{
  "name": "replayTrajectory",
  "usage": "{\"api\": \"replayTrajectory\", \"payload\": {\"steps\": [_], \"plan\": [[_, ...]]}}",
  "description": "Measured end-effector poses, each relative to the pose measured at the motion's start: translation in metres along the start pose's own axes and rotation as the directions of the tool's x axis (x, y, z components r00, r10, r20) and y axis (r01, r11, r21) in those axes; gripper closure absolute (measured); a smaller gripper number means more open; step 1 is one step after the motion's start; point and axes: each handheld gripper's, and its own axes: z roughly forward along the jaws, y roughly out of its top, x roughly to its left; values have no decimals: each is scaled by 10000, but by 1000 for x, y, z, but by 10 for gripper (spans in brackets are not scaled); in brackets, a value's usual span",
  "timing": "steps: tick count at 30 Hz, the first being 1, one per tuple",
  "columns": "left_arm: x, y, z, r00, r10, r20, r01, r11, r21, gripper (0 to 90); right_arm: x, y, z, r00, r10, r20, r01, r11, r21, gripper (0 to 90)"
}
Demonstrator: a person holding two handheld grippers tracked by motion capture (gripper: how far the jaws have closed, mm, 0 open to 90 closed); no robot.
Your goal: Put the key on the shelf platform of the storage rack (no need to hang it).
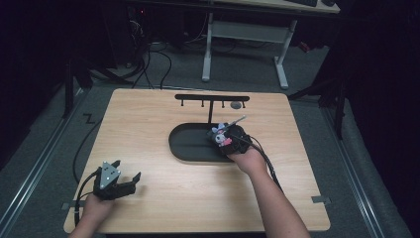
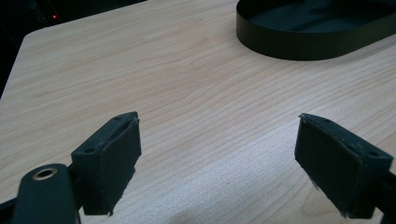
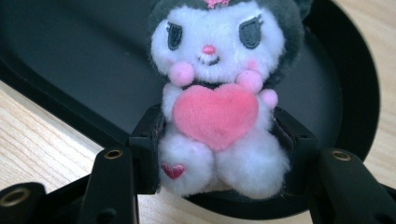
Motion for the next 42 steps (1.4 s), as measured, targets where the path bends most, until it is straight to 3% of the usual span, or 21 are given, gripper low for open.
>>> {"api": "replayTrajectory", "payload": {"steps": [3,11,16,27,42], "plan": [[1,0,0,10000,-42,-6,42,10000,43,153,0,-5,4,10000,28,30,-29,9996,293,452],[-1,0,1,10000,45,-51,-45,10000,38,153,-2,-11,4,9998,88,-162,-86,9999,122,449],[0,2,4,10000,-4,53,2,9998,220,153,1,-11,3,9996,141,-253,-143,9998,-100,347],[-2,3,7,9998,175,132,-181,9989,428,154,-5,-9,-14,9988,446,-194,-456,9973,-576,292],[-1,3,6,9998,96,151,-101,9993,362,154,-5,-30,-36,9987,510,-30,-510,9940,-965,276]]}}
